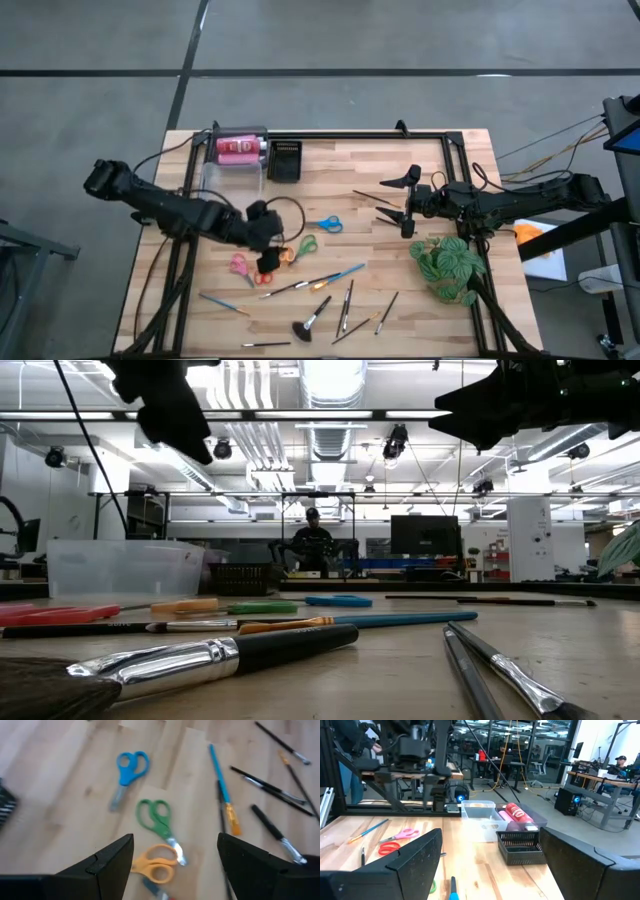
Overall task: Pick & Place Paint Supplies
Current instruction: Put the black paint brush into the transparent bin
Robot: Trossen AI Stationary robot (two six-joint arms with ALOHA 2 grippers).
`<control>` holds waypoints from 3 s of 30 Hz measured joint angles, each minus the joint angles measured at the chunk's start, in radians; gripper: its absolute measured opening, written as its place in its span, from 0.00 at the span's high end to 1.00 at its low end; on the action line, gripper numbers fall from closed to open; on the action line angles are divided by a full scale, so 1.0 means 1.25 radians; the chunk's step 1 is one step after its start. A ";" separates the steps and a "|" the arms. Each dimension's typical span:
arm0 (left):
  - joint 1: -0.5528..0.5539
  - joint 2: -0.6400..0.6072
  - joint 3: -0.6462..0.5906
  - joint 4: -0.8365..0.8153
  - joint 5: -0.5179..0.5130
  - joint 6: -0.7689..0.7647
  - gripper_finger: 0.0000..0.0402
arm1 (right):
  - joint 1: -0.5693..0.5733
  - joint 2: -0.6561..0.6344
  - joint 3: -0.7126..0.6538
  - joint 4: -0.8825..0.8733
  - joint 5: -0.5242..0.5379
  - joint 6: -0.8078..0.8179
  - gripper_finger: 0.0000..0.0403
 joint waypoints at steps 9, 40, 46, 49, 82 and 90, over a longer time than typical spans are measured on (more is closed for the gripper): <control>-0.092 0.001 -0.119 0.169 -0.017 -0.026 0.28 | 0.000 -0.001 0.000 0.000 0.000 0.000 0.18; -0.177 0.274 -0.152 0.347 0.012 -0.185 0.28 | 0.000 0.000 0.000 0.000 0.000 0.000 0.18; -0.181 0.304 -0.153 0.344 0.011 -0.189 0.28 | 0.000 0.000 0.000 0.000 0.000 0.000 0.18; -0.181 0.306 -0.153 0.343 0.010 -0.189 0.28 | 0.000 0.000 0.000 0.000 0.000 0.000 0.18; -0.180 0.304 -0.163 0.255 -0.024 -0.183 0.43 | 0.000 0.000 0.000 0.000 0.000 0.000 0.18; -0.180 0.305 -0.163 0.253 -0.024 -0.186 0.65 | 0.000 0.000 0.000 0.000 0.000 0.000 0.18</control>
